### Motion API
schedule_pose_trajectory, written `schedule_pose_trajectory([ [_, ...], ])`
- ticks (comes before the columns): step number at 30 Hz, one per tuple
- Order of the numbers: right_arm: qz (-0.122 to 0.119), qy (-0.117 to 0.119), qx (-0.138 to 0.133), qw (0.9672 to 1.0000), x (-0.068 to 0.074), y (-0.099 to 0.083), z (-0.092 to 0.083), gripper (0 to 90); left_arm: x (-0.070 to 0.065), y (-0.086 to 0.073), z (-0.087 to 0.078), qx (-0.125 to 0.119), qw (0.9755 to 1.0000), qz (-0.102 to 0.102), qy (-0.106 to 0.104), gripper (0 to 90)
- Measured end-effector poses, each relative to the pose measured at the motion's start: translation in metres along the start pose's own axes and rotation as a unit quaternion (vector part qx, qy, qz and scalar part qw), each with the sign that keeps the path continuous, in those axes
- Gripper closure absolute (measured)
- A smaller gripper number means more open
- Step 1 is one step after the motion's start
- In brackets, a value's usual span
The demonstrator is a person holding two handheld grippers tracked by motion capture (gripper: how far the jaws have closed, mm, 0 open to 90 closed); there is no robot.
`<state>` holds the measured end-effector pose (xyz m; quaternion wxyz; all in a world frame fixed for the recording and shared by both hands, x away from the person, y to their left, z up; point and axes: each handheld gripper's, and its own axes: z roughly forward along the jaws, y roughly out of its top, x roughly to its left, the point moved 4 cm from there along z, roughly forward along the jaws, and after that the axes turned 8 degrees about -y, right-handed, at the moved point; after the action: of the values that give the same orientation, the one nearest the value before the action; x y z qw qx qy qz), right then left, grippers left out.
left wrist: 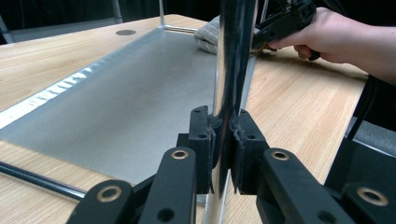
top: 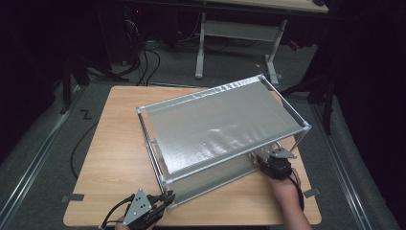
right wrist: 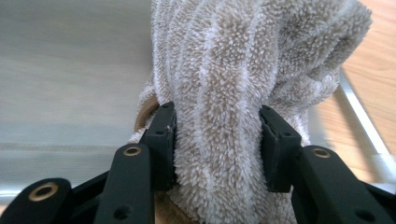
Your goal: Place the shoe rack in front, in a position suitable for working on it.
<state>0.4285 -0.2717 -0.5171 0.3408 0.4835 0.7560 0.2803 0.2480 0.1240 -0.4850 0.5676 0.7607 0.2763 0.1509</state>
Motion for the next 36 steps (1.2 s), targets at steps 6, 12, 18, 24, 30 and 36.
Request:
schedule_pose_trajectory([
  [6, 0.019, -0.028, 0.005, 0.9994, -0.021, -0.004, 0.003, 54.4, -0.001, 0.0, -0.001, 0.001, 1.0, 0.001, -0.001, 80.1],
  [12, 0.036, -0.03, -0.006, 0.9989, -0.027, -0.003, -0.004, 46.8, -0.001, 0.001, -0.003, 0.003, 1.0, 0.001, -0.001, 78.9],
  [18, 0.052, -0.031, -0.032, 0.9976, -0.027, 0.001, -0.013, 45.8, -0.003, 0.005, -0.007, -0.004, 0.9999, 0.013, -0.004, 68.1],
  [24, 0.047, -0.016, -0.004, 0.9988, -0.021, -0.006, 0.002, 56.3, -0.003, 0.004, -0.007, -0.003, 0.9999, 0.01, -0.001, 80.0],
  [30, 0.026, 0.007, -0.002, 0.9996, 0.001, -0.003, 0.001, 56.2, -0.002, 0.004, -0.007, -0.003, 0.9999, 0.012, -0.001, 80.1],
  [36, -0.003, 0.043, -0.007, 0.999, 0.034, 0.002, -0.004, 56.0, -0.002, 0.004, -0.007, -0.005, 0.9999, 0.012, -0.001, 80.2],
])
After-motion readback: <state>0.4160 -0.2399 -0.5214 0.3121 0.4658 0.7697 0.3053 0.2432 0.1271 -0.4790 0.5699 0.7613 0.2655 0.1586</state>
